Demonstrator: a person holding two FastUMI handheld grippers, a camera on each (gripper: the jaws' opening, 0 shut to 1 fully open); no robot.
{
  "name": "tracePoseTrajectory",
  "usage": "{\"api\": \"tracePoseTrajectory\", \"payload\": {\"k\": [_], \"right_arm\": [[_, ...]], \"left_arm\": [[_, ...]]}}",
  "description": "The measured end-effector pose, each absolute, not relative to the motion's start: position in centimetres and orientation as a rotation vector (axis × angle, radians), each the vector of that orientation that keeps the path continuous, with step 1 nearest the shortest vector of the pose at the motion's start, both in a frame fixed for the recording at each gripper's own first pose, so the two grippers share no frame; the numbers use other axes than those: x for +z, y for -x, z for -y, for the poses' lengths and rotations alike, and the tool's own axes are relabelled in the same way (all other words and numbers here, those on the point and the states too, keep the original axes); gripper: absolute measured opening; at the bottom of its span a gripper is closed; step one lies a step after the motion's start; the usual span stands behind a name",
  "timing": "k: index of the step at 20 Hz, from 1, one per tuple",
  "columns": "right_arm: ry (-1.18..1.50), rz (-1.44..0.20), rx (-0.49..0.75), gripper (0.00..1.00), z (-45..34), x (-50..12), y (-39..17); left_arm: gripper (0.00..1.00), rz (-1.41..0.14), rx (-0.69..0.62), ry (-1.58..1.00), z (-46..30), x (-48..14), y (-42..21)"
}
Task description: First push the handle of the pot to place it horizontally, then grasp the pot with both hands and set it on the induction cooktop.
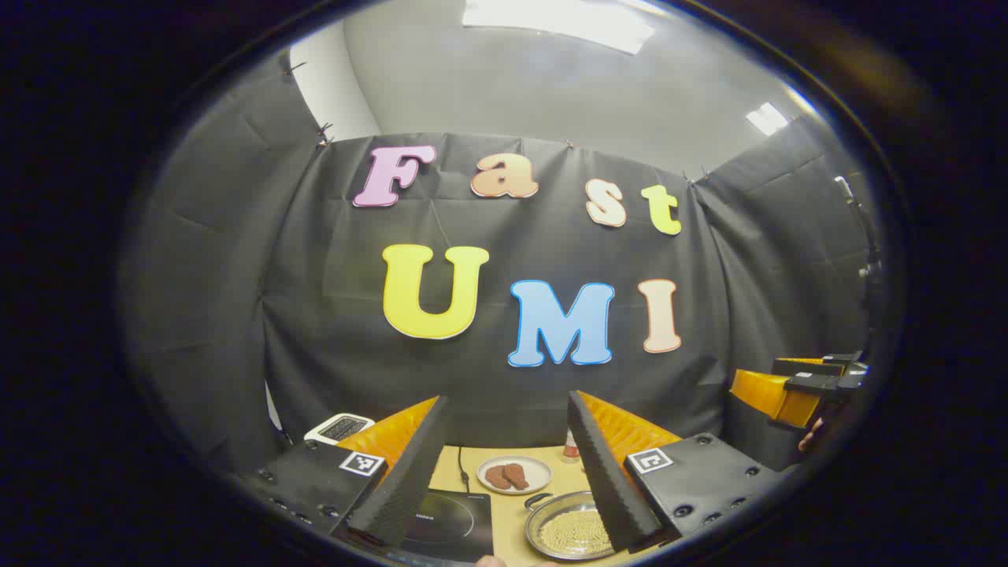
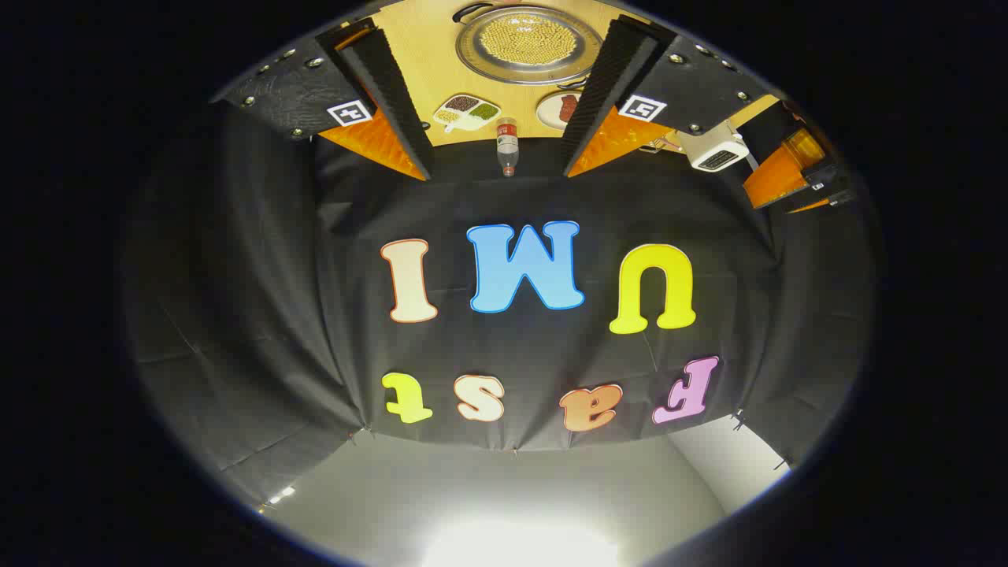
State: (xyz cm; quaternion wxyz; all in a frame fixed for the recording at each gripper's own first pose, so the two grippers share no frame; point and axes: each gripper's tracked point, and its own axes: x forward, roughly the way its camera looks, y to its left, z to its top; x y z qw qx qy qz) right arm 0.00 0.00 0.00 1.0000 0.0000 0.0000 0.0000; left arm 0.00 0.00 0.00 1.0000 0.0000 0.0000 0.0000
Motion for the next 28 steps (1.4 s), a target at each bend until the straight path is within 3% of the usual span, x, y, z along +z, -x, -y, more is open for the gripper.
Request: {"api": "tracePoseTrajectory", "payload": {"k": [18,19,20,28], "right_arm": [[-0.001,-0.03,0.029,0.98,-0.7,-1.1,-1.1],[-0.002,-0.038,0.031,0.98,-0.8,-1.5,-1.2],[0.0,-0.047,0.034,0.92,-0.8,-1.9,-1.4],[0.019,-0.171,0.071,0.92,-0.9,-8.2,-2.4]], "left_arm": [[0.96,-0.029,-0.035,0.005,1.3,-0.1,-1.7],[0.96,-0.027,-0.034,0.003,1.2,-0.2,-2.0],[0.96,-0.025,-0.035,0.001,1.2,-0.3,-2.1],[0.96,-0.071,-0.026,-0.004,0.7,-2.8,-3.4]]}}
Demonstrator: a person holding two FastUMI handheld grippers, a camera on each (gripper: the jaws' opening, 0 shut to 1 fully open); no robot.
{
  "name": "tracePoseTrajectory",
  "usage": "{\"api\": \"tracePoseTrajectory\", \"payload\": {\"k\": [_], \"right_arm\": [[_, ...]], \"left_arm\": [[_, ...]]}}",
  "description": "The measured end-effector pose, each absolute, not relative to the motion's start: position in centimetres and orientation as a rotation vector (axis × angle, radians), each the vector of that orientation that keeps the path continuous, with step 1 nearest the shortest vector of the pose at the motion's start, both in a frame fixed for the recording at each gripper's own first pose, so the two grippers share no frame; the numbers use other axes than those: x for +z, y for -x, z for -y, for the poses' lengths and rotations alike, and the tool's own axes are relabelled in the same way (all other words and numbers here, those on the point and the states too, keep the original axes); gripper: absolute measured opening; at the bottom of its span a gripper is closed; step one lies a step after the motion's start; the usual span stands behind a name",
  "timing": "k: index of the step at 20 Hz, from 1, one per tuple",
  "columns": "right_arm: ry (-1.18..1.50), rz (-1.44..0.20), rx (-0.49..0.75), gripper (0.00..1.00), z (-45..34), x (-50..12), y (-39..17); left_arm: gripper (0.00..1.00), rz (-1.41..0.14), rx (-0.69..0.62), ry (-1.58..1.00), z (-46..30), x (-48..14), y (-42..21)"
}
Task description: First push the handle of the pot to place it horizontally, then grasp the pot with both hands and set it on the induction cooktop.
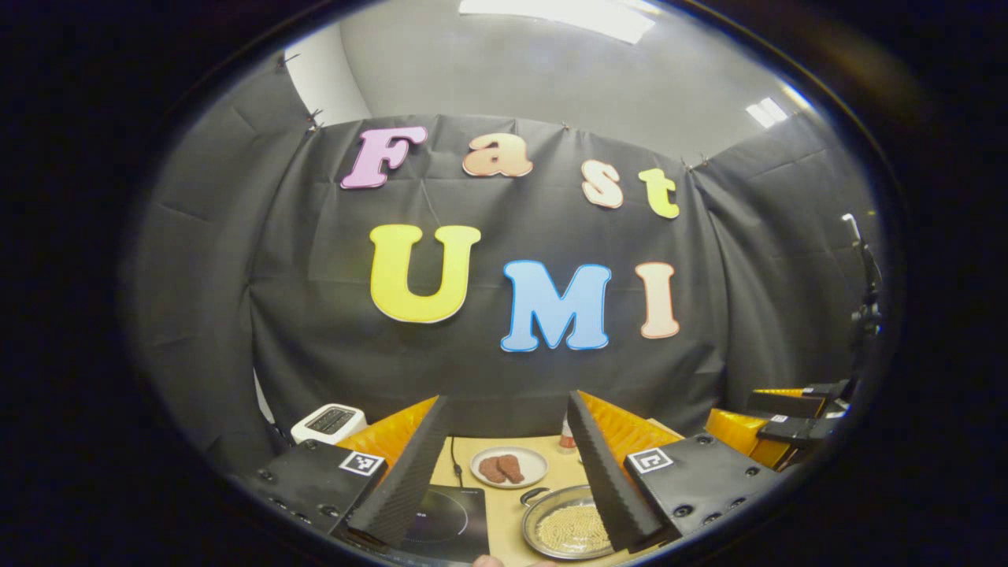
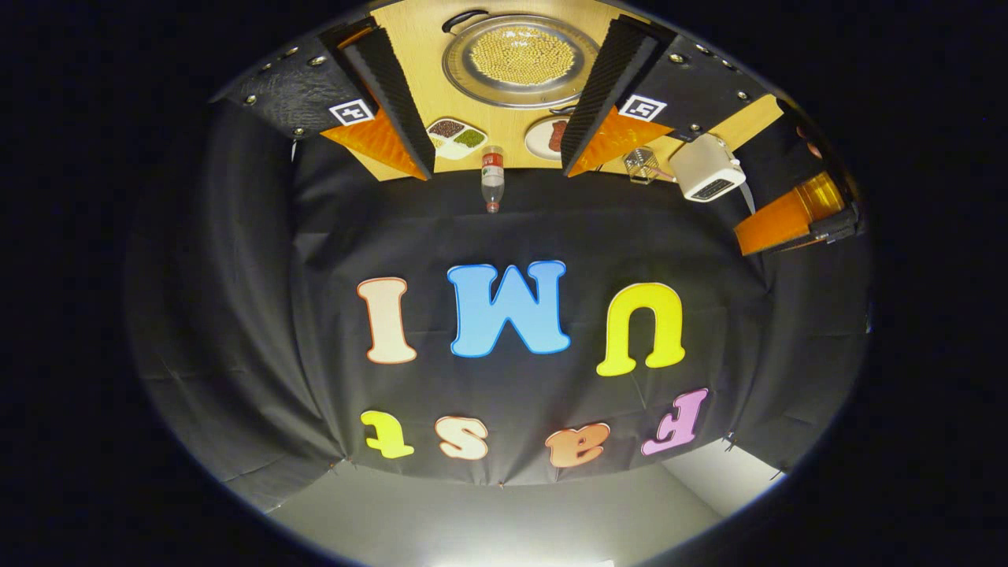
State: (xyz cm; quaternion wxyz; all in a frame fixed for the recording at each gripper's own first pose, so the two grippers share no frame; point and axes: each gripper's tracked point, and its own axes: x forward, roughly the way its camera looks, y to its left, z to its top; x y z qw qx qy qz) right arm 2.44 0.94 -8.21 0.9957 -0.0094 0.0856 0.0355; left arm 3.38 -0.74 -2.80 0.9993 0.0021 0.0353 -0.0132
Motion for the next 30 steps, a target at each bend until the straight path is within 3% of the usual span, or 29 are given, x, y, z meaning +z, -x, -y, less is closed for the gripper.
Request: {"api": "tracePoseTrajectory", "payload": {"k": [1,4,5,8,9,11,13,15,16,21,30], "right_arm": [[0.017,-0.201,0.077,0.94,-0.9,-9.4,-2.3],[-0.002,-0.3,0.076,0.77,-0.5,-13.0,-2.3],[-0.012,-0.335,0.073,0.64,-0.4,-14.5,-2.3],[-0.011,-0.442,0.07,0.43,0.1,-18.4,-2.1],[-0.012,-0.489,0.083,0.29,0.1,-19.7,-1.6],[-0.003,-0.582,0.114,0.29,-0.2,-22.4,-1.0],[-0.002,-0.661,0.116,0.04,0.2,-24.8,-0.5],[-0.011,-0.742,0.12,0.08,0.4,-25.7,1.4],[-0.028,-0.781,0.135,0.02,0.2,-27.9,1.2],[-0.004,-0.961,0.173,0.02,-0.1,-33.0,4.5],[-0.018,-1.115,0.153,0.02,-0.2,-37.5,6.6]], "left_arm": [[0.97,-0.078,-0.024,-0.005,0.7,-3.1,-3.4],[0.96,-0.096,-0.014,-0.011,0.5,-4.0,-3.5],[0.96,-0.102,-0.016,-0.012,0.6,-4.2,-3.6],[0.96,-0.107,-0.022,-0.019,0.9,-4.3,-3.7],[0.96,-0.11,-0.025,-0.021,1.1,-4.5,-3.7],[0.96,-0.117,-0.031,-0.023,1.1,-4.9,-3.8],[0.96,-0.124,-0.03,-0.025,1.2,-5.2,-4.0],[0.95,-0.134,-0.026,-0.019,1.1,-5.6,-3.8],[0.96,-0.14,-0.026,-0.015,1.1,-6.0,-3.8],[0.95,-0.161,-0.019,-0.017,1.0,-7.0,-3.7],[0.96,-0.19,-0.028,-0.021,1.7,-8.1,-3.5]]}}
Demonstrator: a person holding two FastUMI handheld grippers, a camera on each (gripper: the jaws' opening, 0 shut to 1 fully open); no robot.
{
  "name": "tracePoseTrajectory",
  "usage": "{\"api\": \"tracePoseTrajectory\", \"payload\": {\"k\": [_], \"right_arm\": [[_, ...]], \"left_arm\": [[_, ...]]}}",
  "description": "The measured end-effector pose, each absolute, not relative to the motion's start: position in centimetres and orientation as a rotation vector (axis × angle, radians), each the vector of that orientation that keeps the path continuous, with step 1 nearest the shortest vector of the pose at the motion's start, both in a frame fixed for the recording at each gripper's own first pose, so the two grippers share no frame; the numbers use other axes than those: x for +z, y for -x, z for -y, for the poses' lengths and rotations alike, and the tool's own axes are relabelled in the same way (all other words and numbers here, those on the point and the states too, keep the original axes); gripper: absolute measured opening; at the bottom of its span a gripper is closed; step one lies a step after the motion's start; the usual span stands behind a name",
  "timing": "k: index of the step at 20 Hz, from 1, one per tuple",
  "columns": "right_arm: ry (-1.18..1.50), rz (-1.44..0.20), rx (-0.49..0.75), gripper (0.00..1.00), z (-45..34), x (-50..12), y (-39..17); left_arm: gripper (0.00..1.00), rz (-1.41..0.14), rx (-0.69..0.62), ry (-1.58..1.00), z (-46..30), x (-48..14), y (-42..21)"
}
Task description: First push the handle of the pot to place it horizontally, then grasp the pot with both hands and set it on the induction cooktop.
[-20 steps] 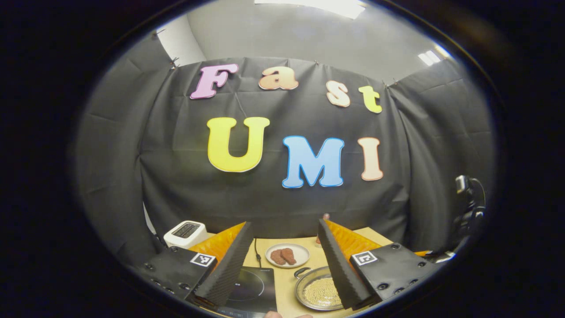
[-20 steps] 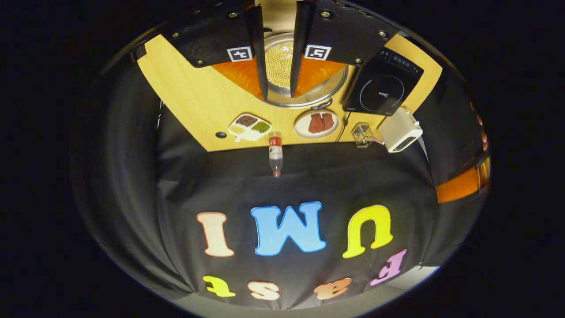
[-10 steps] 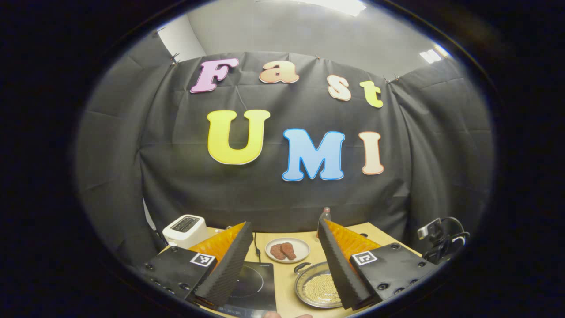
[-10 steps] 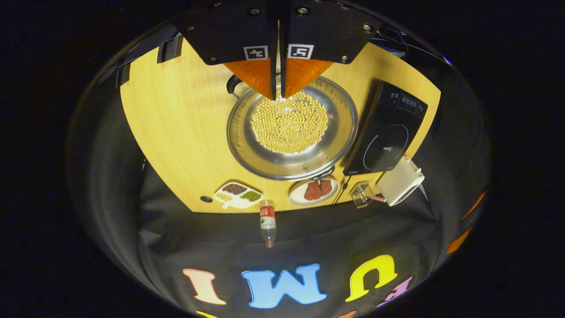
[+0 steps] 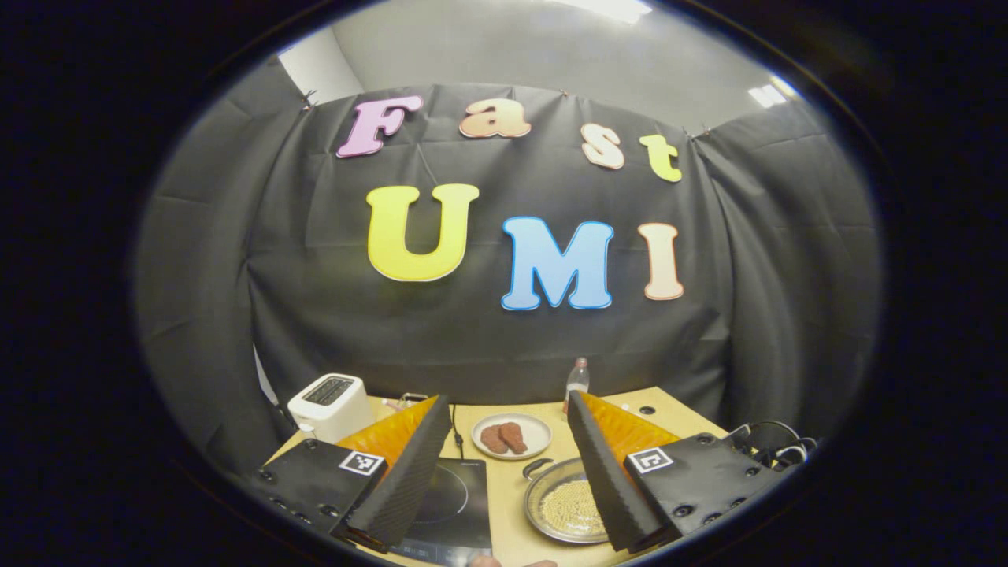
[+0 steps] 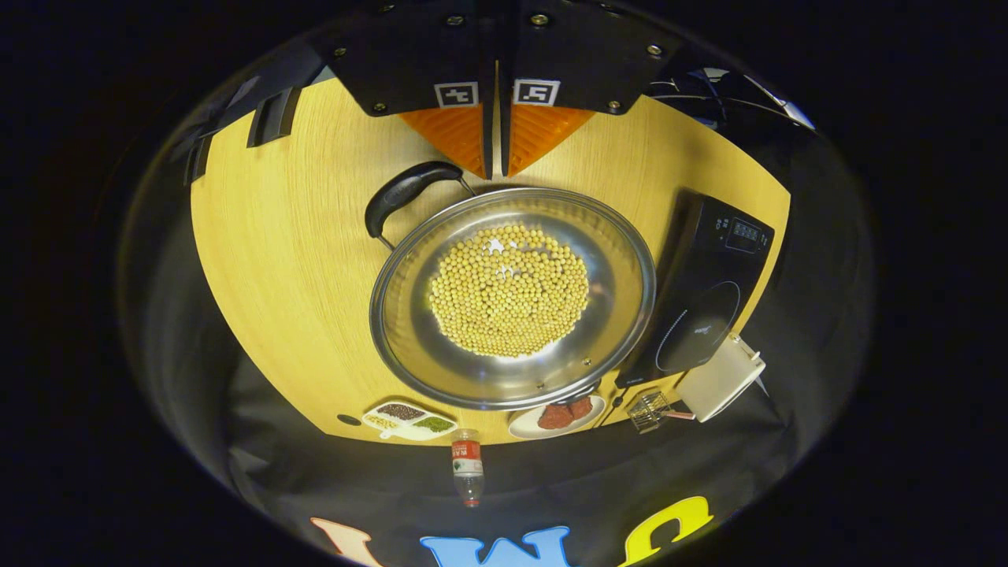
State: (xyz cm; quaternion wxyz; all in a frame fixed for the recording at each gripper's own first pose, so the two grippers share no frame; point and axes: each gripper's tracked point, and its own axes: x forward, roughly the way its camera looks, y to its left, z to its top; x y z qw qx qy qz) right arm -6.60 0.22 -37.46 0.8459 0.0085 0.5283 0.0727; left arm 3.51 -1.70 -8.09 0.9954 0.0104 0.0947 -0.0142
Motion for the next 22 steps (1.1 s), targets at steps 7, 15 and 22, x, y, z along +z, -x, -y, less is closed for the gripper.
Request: {"api": "tracePoseTrajectory", "payload": {"k": [7,15,22], "right_arm": [[-0.124,-1.125,0.109,0.01,0.3,-38.4,5.9],[-0.08,-1.111,0.06,0.01,3.0,-38.3,4.8],[-0.037,-1.092,0.018,0.01,5.3,-37.9,3.4]], "left_arm": [[0.95,-0.211,-0.026,-0.031,1.7,-9.1,-3.4],[0.95,-0.213,-0.037,-0.031,2.4,-9.1,-3.6],[0.95,-0.21,-0.052,-0.041,3.2,-8.7,-4.0]]}}
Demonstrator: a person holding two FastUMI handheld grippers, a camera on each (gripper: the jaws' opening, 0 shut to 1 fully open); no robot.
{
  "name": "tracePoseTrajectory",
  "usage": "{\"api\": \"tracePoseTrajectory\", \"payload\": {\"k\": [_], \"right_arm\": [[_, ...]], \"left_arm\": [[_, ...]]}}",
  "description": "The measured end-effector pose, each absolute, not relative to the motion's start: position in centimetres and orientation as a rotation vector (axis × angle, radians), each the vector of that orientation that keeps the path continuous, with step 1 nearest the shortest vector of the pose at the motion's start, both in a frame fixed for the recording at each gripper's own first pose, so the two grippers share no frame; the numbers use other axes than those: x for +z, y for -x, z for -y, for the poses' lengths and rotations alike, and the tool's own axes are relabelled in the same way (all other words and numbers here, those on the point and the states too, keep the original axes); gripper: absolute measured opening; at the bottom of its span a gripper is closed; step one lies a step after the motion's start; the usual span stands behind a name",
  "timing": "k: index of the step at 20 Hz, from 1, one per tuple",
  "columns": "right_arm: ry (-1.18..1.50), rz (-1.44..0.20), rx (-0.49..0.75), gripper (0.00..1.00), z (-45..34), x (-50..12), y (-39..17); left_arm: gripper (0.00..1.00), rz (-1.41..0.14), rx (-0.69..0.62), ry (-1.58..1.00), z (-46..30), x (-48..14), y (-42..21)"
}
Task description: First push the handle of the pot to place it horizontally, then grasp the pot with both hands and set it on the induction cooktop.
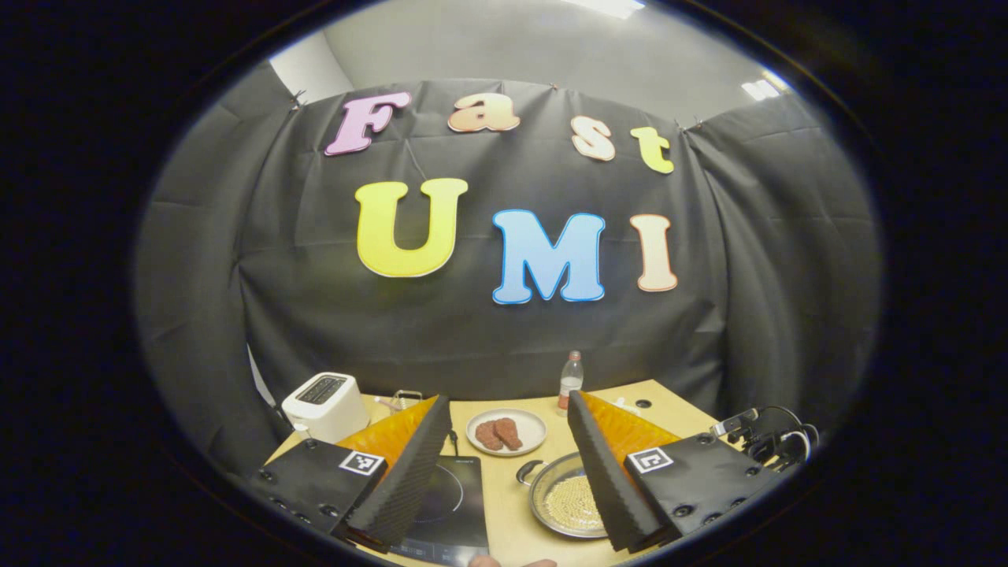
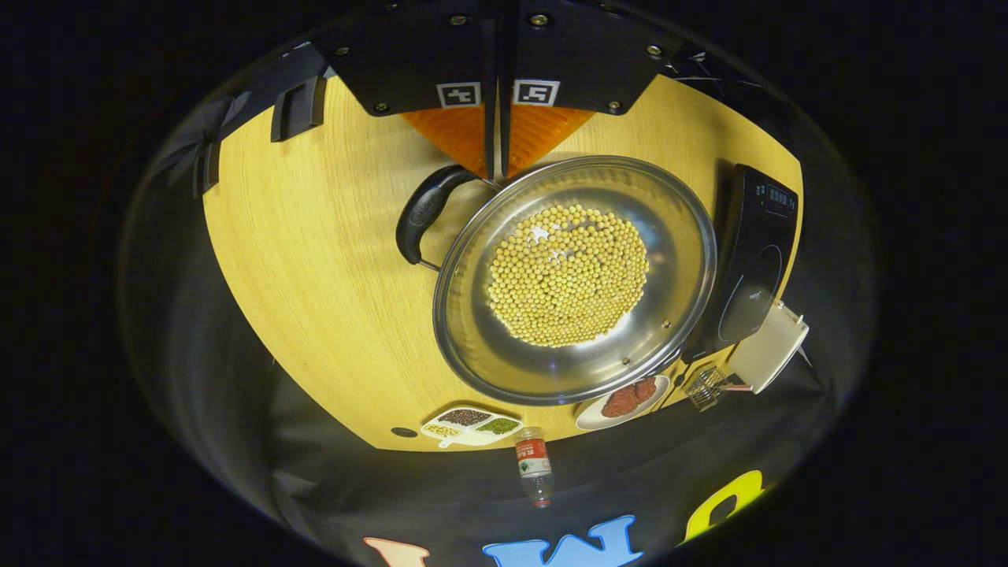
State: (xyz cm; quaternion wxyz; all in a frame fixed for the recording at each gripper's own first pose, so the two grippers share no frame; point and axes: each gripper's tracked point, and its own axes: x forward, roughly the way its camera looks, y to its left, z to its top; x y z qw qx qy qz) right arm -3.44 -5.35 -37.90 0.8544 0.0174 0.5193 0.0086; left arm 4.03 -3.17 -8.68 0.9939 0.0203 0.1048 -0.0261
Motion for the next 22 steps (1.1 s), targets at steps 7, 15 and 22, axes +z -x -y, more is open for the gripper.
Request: {"api": "tracePoseTrajectory", "payload": {"k": [7,15,22], "right_arm": [[-0.023,-1.092,-0.011,0.01,7.5,-37.7,1.7],[0.069,-1.08,-0.003,0.01,10.1,-37.6,-0.7],[0.158,-1.072,0.017,0.01,11.8,-37.4,-3.1]], "left_arm": [[0.95,-0.218,-0.054,-0.038,3.5,-9.1,-4.6],[0.95,-0.227,-0.047,-0.039,3.9,-9.5,-5.1],[0.95,-0.234,-0.046,-0.044,4.7,-9.8,-5.3]]}}
